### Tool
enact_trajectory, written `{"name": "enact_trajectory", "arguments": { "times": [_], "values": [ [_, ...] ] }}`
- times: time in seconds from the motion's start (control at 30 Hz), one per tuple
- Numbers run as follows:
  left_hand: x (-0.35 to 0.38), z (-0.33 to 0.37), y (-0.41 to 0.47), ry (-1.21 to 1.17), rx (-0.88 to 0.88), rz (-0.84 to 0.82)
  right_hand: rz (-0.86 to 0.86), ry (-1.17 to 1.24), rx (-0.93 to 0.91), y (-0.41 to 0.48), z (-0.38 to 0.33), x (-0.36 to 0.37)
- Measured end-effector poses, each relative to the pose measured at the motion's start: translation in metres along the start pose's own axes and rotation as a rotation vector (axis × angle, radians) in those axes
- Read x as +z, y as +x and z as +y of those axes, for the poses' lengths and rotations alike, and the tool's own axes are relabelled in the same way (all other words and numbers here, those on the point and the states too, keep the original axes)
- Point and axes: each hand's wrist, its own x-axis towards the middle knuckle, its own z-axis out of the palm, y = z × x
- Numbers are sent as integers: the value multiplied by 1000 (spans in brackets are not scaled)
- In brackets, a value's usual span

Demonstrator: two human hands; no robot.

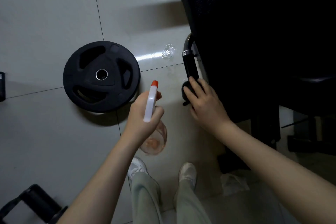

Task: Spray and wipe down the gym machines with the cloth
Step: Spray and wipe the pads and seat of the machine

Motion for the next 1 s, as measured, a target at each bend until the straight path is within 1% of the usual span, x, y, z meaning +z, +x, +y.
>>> {"name": "enact_trajectory", "arguments": {
  "times": [0.07,0.2,0.3,0.4,0.47,0.53,0.6,0.63,0.67,0.73,0.77,0.83,0.9,1.0],
  "values": [
    [5,1,-1,23,45,10,14,-2,-11,-4,-1,4],
    [11,2,-3,32,51,16,60,-23,-94,-29,3,11],
    [13,7,-2,70,60,6,69,-1,-109,-48,4,14],
    [15,9,-1,75,60,-38,123,66,-61,-60,1,5],
    [16,10,0,73,81,-57,221,78,-33,-50,4,-9],
    [17,12,2,82,113,-82,333,60,12,-21,12,-28],
    [19,14,5,95,142,-129,419,55,126,21,26,-46],
    [20,15,8,94,151,-160,434,56,197,43,34,-55],
    [22,16,11,83,151,-193,416,76,269,63,43,-62],
    [25,20,21,19,119,-245,319,192,398,95,61,-73],
    [26,22,27,-19,93,-263,282,253,434,105,70,-75],
    [28,28,41,-84,48,-284,243,314,439,110,81,-75],
    [30,33,55,-129,12,-280,242,341,393,106,85,-73],
    [35,42,73,-125,-12,-298,253,370,382,104,85,-69]
  ]
}}
